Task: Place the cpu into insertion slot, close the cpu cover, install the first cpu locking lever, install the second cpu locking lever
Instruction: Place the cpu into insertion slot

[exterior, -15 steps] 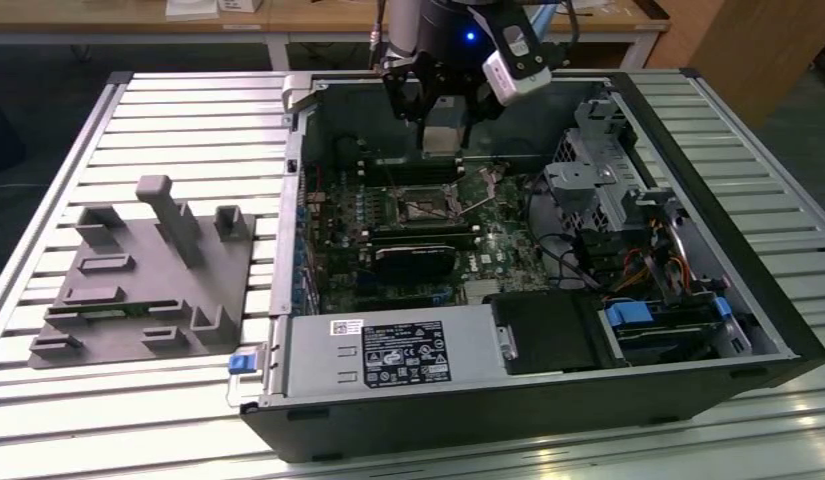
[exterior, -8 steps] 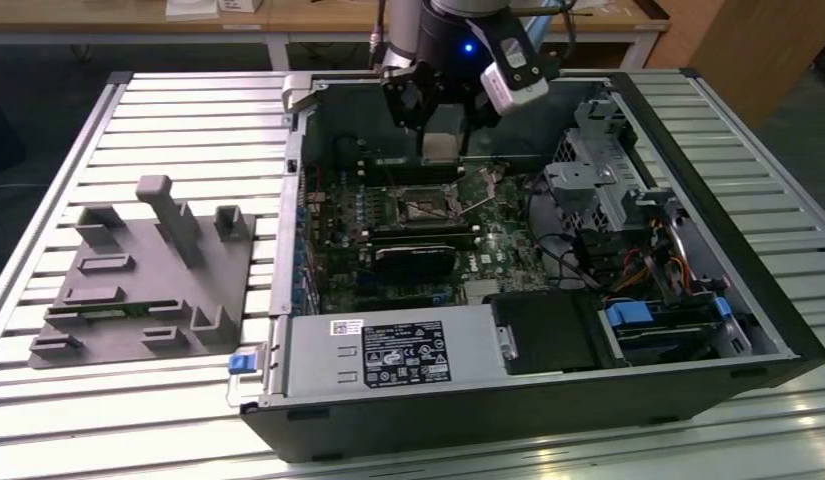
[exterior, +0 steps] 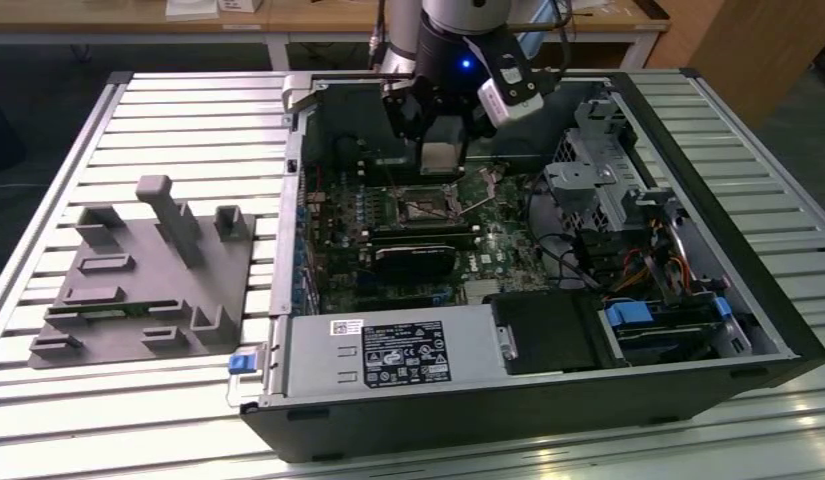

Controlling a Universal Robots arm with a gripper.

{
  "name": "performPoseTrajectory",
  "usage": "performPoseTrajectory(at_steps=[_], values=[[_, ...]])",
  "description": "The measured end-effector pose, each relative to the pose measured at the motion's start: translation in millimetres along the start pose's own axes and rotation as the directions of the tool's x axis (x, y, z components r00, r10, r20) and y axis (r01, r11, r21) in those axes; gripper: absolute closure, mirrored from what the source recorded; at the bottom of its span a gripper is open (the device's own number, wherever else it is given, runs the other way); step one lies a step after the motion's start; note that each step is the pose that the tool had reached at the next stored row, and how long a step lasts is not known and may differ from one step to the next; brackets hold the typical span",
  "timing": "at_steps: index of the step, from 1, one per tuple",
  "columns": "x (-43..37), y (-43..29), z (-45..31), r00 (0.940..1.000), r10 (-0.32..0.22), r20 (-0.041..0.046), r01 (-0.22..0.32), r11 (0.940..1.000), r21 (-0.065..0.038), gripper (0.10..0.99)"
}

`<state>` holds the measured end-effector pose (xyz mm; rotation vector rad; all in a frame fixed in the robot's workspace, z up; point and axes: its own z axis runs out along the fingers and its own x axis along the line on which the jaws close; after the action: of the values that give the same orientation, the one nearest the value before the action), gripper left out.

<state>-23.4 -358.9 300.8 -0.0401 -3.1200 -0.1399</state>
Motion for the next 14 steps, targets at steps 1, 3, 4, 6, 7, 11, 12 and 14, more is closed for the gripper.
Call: performPoseTrajectory(at_steps=[1, 3, 4, 6, 7, 11, 12, 14], values=[[0.0, 0.1, 1.8, 1.0000, 0.000, 0.0000, 0.000, 1.0000, 0.000, 0.549], [-0.1, 0.6, 5.5, 1.0000, 0.000, 0.0001, 0.000, 1.0000, 0.000, 0.549], [-0.1, 0.9, 7.4, 1.0000, 0.000, 0.0001, 0.000, 1.0000, 0.000, 0.549], [-0.1, 1.6, 11.0, 1.0000, 0.000, 0.0000, 0.000, 1.0000, 0.000, 0.549], [-0.2, 2.0, 12.7, 1.0000, 0.000, 0.0000, 0.000, 1.0000, 0.000, 0.549], [-0.2, 4.3, 17.8, 1.0000, 0.000, 0.0001, 0.000, 1.0000, 0.000, 0.549], [-0.2, 4.8, 19.0, 1.0000, 0.000, 0.0001, 0.000, 1.0000, 0.000, 0.549], [-0.3, 6.0, 21.4, 1.0000, 0.000, 0.0001, 0.000, 1.0000, 0.000, 0.549]])
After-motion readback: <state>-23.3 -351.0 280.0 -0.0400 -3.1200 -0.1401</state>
